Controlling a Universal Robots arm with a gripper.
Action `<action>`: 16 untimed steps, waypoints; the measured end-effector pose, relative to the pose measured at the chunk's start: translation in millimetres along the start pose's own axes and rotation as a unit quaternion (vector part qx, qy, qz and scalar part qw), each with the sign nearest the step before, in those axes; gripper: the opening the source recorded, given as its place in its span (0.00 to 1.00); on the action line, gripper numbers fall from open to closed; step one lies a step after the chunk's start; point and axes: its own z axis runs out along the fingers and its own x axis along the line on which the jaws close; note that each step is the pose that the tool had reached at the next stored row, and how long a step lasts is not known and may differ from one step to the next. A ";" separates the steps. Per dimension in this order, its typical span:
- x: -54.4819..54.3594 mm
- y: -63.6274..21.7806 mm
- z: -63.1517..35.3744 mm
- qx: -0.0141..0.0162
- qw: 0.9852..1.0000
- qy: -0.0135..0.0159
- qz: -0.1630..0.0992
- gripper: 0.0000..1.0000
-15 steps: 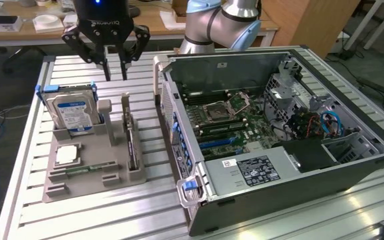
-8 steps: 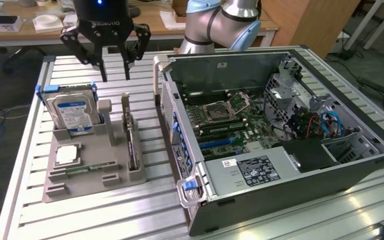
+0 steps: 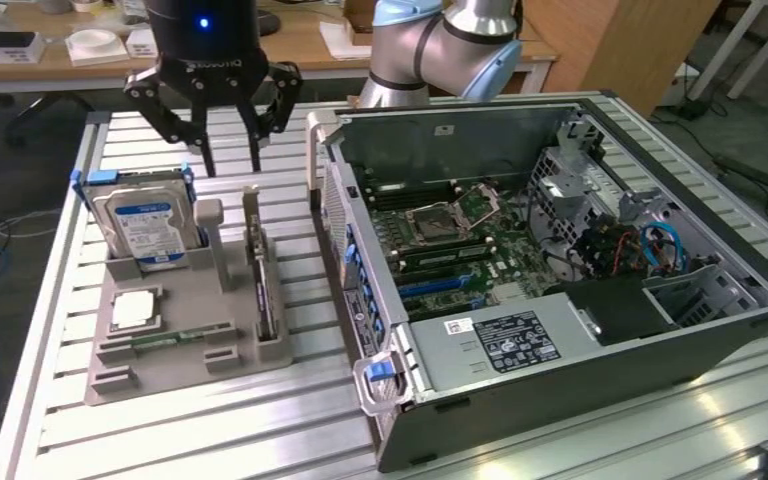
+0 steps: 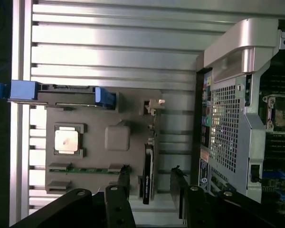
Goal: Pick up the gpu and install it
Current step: 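Pick up the gpu and move the gpu toward the slot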
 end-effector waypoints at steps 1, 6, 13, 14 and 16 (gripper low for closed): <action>0.1 -2.0 1.8 0.000 1.000 0.000 0.000 0.47; 0.4 -11.1 10.6 0.000 1.000 0.000 -0.002 0.47; 0.8 -17.6 23.0 0.000 1.000 0.000 -0.005 0.47; 0.9 -19.4 24.6 0.000 1.000 0.001 -0.005 0.47; 1.1 -25.1 27.4 0.000 1.000 0.000 -0.006 0.47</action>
